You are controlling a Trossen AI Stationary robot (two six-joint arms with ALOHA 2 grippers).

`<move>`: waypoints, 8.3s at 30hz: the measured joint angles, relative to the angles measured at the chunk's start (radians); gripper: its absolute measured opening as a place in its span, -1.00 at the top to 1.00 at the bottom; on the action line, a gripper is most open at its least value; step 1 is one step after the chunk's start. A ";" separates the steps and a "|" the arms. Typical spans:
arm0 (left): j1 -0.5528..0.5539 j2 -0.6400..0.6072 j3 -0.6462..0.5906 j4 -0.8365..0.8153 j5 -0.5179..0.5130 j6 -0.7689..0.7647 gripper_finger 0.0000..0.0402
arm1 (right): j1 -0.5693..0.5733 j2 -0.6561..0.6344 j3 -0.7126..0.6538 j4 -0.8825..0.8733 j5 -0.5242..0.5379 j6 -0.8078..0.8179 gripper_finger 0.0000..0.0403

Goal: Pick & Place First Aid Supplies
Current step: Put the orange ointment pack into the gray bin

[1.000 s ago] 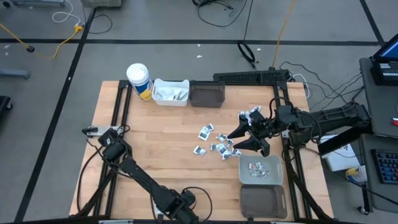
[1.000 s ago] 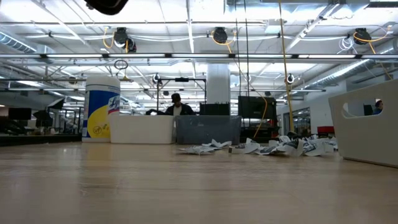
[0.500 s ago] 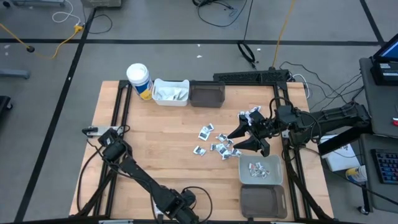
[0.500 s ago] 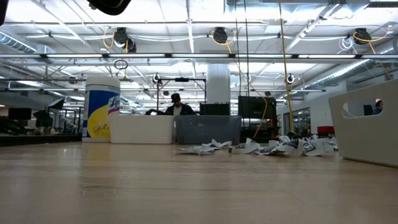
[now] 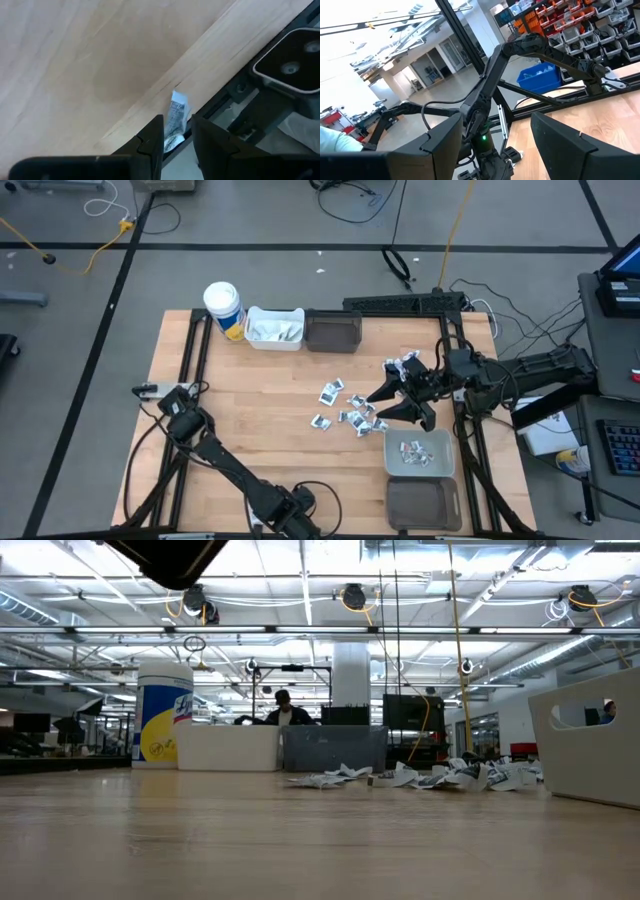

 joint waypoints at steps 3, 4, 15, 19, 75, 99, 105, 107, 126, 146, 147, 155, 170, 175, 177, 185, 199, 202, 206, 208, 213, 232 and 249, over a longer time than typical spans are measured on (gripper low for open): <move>-0.002 0.012 0.000 0.025 0.010 -0.003 0.50 | 0.001 -0.004 0.000 -0.004 0.000 0.000 -0.15; -0.003 0.013 0.000 0.021 0.011 -0.003 0.50 | 0.001 -0.005 0.000 -0.002 0.000 0.000 -0.15; 0.003 0.009 0.000 -0.014 0.020 0.013 0.73 | 0.001 -0.035 0.000 -0.003 0.003 0.000 -0.15; 0.004 0.009 0.000 -0.023 0.019 0.039 0.95 | 0.001 -0.042 0.000 -0.002 0.007 0.008 -0.15; 0.688 -0.773 -0.001 0.340 -0.071 1.417 1.00 | -0.139 0.338 0.609 -0.380 0.215 -0.319 0.03; 0.645 -0.773 -0.001 0.320 -0.128 1.403 1.00 | -0.098 0.366 0.608 -0.320 0.214 -0.251 0.96; 0.643 -0.773 -0.002 0.333 -0.097 1.386 0.84 | -0.098 0.350 0.608 -0.338 0.216 -0.229 0.99; 0.638 -0.773 -0.002 0.339 -0.071 1.384 0.71 | -0.098 0.328 0.608 -0.378 0.229 -0.229 0.99; 0.638 -0.860 -0.001 0.300 -0.076 1.296 -0.15 | 0.121 0.086 0.608 -1.154 0.287 0.015 1.00; 0.639 -0.862 -0.001 0.304 -0.076 1.295 -0.06 | 0.408 0.243 0.543 -1.710 0.151 0.687 1.00; 0.639 -0.862 -0.001 0.303 -0.076 1.292 -0.06 | 0.419 0.256 0.521 -1.711 0.158 0.717 1.00; 0.638 -0.862 -0.001 0.303 -0.064 1.252 -0.06 | 0.475 0.289 0.291 -1.493 0.160 1.000 1.00; 0.636 -0.862 -0.001 0.303 0.015 1.240 -0.07 | 0.462 0.286 -0.094 -1.111 0.136 1.097 0.98; 0.624 -0.868 -0.001 0.303 0.043 1.216 -0.06 | 0.423 0.274 -0.096 -1.093 0.163 1.016 0.79; 0.616 -0.874 -0.001 0.303 0.044 1.216 -0.07 | 0.411 0.266 -0.096 -1.071 0.164 0.995 0.65; 0.592 -0.888 -0.001 0.303 0.039 1.215 -0.06 | 0.396 0.227 -0.096 -1.055 0.155 0.968 0.12; 0.591 -0.890 -0.001 0.303 0.036 1.220 -0.06 | 0.223 -0.047 -0.096 -0.637 0.325 0.620 0.15; 0.594 -0.890 -0.001 0.303 0.032 1.221 -0.06 | 0.164 -0.073 -0.096 -0.366 0.399 0.434 0.15; 0.596 -0.890 -0.001 0.304 0.024 1.223 -0.06 | 0.083 -0.064 -0.062 -0.151 0.398 0.245 0.15; 0.596 -0.890 -0.001 0.305 0.015 1.224 -0.06 | 0.049 -0.042 -0.009 -0.143 0.397 0.164 0.15; 0.596 -0.890 -0.001 0.304 -0.021 1.248 -0.06 | -0.007 0.043 0.178 -0.142 0.395 -0.075 0.15; 0.557 -0.894 0.009 0.020 0.065 1.167 -0.06 | -0.102 0.298 0.599 -0.234 0.125 -0.280 0.15; 0.343 -0.889 0.013 -0.622 0.115 0.880 -0.06 | -0.161 0.298 0.599 -0.277 0.103 -0.250 0.15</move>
